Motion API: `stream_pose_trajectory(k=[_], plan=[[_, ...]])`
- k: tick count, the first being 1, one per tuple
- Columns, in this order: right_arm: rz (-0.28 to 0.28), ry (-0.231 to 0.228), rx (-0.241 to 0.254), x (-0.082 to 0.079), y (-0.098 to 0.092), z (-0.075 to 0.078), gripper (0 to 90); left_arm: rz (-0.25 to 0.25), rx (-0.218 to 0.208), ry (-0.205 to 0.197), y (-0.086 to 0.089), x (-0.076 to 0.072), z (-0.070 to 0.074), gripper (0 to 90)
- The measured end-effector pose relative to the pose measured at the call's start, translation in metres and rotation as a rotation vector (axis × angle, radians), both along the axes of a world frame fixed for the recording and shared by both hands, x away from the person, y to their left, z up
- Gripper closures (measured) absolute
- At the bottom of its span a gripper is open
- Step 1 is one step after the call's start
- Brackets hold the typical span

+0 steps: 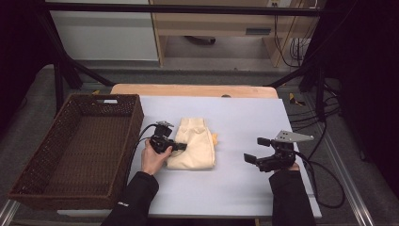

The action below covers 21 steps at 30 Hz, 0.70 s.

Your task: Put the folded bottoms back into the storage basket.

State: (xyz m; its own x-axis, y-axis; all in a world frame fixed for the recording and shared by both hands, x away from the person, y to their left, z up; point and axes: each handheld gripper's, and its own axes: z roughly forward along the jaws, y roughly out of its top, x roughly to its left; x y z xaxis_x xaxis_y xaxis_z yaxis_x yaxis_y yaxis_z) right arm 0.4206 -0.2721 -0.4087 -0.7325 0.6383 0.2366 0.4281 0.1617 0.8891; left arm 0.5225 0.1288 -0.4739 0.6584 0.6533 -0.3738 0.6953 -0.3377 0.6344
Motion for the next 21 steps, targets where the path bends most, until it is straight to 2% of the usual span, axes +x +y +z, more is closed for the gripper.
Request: stream_pose_trajectory(k=[11, 21], plan=[[0.0, 0.001, 0.0, 0.0, 0.0, 0.0, 3.4, 0.005, -0.004, 0.001, 0.0, 0.0, 0.003, 70.4], [0.0, -0.001, 0.002, 0.0, 0.0, 0.0, 3.4, 0.011, -0.019, 0.011, 0.001, -0.003, 0.011, 71.4]])
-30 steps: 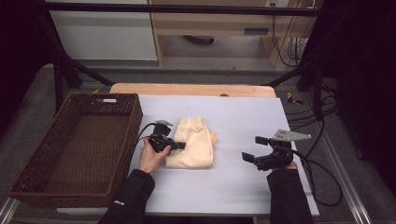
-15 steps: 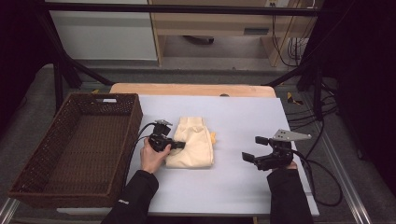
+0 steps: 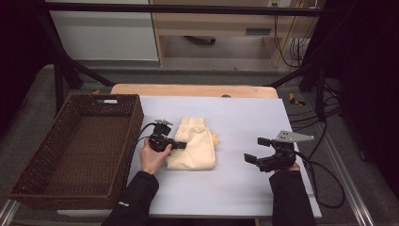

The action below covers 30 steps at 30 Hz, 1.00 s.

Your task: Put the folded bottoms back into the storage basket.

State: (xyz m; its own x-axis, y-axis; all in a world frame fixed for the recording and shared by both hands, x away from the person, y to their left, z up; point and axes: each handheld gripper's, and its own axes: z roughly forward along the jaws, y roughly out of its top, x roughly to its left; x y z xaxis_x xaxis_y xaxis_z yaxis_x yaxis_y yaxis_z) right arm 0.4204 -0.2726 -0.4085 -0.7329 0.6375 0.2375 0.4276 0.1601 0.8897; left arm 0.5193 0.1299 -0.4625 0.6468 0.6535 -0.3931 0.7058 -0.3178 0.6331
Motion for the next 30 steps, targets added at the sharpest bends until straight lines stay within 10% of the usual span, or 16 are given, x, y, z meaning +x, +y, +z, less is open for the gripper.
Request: stream_pose_trajectory(k=[30], plan=[[0.0, 0.001, 0.001, 0.0, 0.0, 0.0, 3.4, -0.036, -0.016, -0.025, -0.012, -0.012, 0.041, 72.3]])
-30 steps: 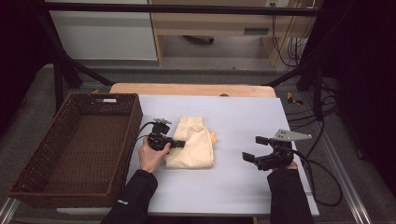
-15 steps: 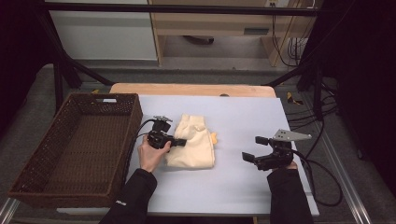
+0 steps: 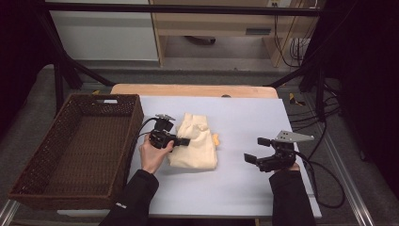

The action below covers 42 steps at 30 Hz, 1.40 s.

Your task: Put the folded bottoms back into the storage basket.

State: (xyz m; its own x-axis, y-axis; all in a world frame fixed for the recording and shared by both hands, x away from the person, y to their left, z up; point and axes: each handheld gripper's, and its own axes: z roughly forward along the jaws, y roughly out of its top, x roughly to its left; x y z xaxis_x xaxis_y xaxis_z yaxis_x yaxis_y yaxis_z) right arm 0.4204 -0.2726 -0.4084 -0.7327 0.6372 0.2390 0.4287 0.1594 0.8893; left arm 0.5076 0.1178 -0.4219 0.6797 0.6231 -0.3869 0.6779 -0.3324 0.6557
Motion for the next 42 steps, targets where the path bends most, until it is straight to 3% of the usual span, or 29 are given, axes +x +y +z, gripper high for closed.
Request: stream_pose_trajectory(k=[18, 42], plan=[[0.0, -0.001, 0.001, 0.0, 0.0, 0.0, 3.4, -0.042, 0.008, -0.035, -0.013, -0.008, 0.027, 72.6], [-0.002, 0.0, 0.001, 0.0, 0.0, 0.0, 3.4, -0.063, -0.006, -0.071, -0.009, -0.017, 0.056, 72.7]])
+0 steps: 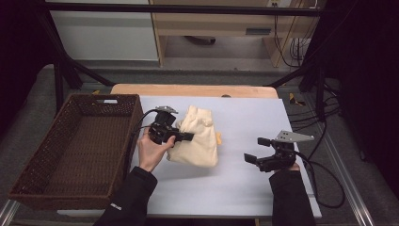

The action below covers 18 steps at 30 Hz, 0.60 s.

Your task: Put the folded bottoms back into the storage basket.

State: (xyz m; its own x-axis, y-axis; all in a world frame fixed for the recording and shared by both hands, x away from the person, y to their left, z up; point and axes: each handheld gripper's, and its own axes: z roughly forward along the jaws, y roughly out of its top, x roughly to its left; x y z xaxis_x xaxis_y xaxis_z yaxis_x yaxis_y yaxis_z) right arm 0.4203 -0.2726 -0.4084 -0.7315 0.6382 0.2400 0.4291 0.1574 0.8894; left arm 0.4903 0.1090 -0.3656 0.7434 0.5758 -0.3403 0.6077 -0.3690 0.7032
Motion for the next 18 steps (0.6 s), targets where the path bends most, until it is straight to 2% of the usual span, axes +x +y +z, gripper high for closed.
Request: stream_pose_trajectory(k=[8, 18], plan=[[0.0, 0.002, -0.002, 0.0, 0.0, 0.0, 3.4, -0.003, -0.014, -0.009, 0.007, -0.004, 0.011, 72.7], [-0.001, 0.002, -0.005, 0.0, 0.0, 0.0, 3.4, -0.01, -0.008, -0.015, 0.011, -0.01, 0.023, 72.7]])
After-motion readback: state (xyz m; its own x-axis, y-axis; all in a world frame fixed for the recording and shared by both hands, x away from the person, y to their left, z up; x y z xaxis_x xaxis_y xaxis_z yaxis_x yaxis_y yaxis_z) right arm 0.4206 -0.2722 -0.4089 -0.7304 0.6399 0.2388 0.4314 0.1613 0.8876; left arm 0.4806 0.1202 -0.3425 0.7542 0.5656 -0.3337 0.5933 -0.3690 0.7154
